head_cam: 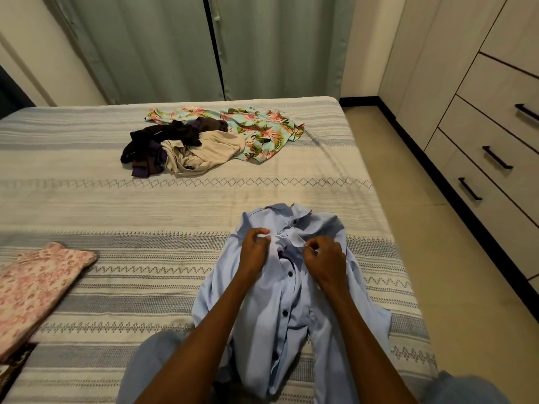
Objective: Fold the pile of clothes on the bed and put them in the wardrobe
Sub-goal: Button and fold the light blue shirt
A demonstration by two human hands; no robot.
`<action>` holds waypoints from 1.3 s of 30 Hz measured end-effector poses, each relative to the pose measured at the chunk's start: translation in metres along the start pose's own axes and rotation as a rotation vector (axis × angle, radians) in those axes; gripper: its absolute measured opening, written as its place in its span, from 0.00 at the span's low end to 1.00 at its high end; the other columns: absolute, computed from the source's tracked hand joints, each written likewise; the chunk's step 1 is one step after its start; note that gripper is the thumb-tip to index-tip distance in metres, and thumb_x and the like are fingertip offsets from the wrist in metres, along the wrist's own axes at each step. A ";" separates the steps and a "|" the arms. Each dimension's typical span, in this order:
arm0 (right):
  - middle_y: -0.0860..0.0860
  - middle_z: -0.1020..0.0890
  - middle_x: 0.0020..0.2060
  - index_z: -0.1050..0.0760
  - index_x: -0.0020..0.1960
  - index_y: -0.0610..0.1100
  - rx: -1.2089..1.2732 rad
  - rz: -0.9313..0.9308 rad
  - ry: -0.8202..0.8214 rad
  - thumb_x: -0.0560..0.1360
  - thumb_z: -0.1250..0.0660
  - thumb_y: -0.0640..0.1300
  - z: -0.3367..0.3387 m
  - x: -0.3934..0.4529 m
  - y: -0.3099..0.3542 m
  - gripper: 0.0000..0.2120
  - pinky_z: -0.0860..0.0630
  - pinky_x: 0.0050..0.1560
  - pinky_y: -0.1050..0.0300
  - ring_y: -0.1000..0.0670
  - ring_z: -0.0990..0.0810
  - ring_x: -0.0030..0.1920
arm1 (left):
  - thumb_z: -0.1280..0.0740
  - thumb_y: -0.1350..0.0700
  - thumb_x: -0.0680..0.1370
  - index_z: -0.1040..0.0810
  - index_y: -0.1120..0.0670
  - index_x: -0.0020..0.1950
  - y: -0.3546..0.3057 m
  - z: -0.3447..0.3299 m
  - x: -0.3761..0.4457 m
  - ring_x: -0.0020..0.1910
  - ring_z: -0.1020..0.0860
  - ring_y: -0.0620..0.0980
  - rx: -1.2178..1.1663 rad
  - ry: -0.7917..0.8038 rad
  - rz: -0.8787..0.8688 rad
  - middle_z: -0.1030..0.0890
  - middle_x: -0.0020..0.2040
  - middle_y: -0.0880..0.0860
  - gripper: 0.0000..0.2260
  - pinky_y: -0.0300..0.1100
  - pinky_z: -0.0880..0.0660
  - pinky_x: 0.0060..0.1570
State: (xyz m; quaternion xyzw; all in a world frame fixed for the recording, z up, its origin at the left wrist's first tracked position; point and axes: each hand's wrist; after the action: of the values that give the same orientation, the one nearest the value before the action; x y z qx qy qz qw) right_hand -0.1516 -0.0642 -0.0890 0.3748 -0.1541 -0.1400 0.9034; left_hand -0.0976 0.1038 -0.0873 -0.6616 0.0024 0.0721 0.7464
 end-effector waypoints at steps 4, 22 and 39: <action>0.51 0.21 0.40 0.25 0.39 0.50 -0.062 0.033 0.028 0.73 0.28 0.50 0.003 -0.010 0.005 0.08 0.26 0.44 0.50 0.47 0.24 0.45 | 0.42 0.67 0.76 0.19 0.54 0.42 0.003 0.014 -0.003 0.42 0.20 0.44 0.289 0.106 -0.197 0.17 0.43 0.49 0.14 0.36 0.27 0.42; 0.42 0.17 0.49 0.21 0.50 0.40 -0.265 -0.124 0.416 0.76 0.36 0.60 -0.010 -0.014 -0.036 0.22 0.30 0.46 0.53 0.43 0.20 0.52 | 0.20 0.55 0.61 0.18 0.51 0.32 0.023 -0.003 -0.009 0.41 0.25 0.58 1.422 0.057 -0.513 0.23 0.41 0.54 0.08 0.49 0.30 0.40; 0.52 0.20 0.40 0.21 0.47 0.45 -0.093 -0.041 0.259 0.81 0.37 0.50 0.022 -0.018 -0.009 0.11 0.31 0.43 0.56 0.52 0.23 0.41 | 0.36 0.55 0.78 0.18 0.50 0.57 0.025 0.010 -0.009 0.55 0.23 0.62 1.209 0.237 -0.275 0.20 0.55 0.55 0.10 0.48 0.27 0.51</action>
State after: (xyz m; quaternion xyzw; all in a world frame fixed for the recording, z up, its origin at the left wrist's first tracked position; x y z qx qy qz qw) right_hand -0.1778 -0.0777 -0.0839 0.3503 -0.0216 -0.1157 0.9292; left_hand -0.1104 0.1160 -0.1096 -0.1206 0.0404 -0.1125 0.9855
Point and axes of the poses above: each hand's wrist, its own x-axis towards the middle knuckle, its own z-axis out of the back of the hand, y = z × x
